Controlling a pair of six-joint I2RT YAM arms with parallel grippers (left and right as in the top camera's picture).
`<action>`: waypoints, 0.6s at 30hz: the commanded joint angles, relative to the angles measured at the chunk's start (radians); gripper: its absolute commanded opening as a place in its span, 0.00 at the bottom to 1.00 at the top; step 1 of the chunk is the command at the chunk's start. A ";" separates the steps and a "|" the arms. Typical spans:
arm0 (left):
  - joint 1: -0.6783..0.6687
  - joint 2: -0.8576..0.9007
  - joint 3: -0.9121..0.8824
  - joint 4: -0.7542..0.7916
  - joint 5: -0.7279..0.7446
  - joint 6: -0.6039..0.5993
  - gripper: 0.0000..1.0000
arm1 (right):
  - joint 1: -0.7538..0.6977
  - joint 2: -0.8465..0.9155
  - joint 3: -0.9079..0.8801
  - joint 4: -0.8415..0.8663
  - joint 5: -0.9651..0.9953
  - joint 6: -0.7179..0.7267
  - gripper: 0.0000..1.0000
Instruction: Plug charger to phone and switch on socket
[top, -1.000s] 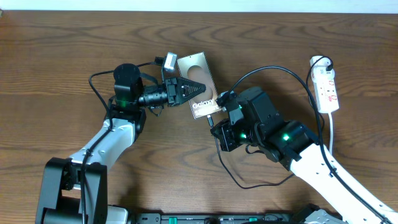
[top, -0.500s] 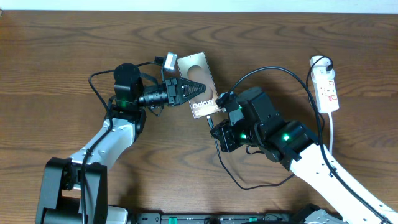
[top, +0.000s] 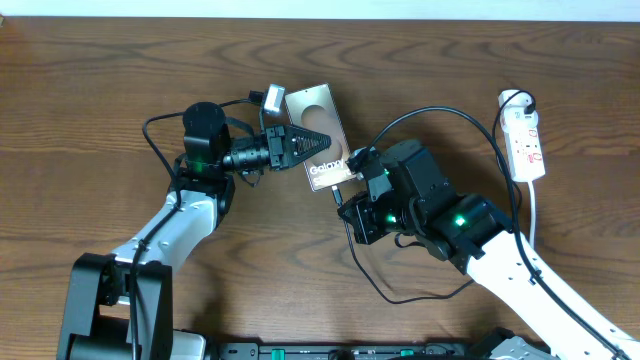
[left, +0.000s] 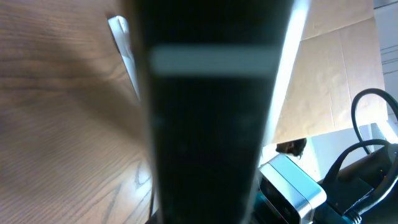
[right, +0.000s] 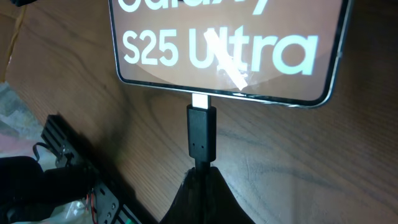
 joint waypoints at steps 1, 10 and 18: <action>-0.002 -0.010 0.018 0.013 0.031 0.028 0.07 | 0.006 -0.008 0.013 0.001 0.011 0.014 0.01; -0.002 -0.010 0.018 0.012 0.032 0.028 0.07 | 0.006 -0.020 0.013 0.006 0.043 0.027 0.01; -0.002 -0.010 0.018 0.012 0.031 0.028 0.07 | 0.006 -0.021 0.013 0.028 0.031 0.026 0.01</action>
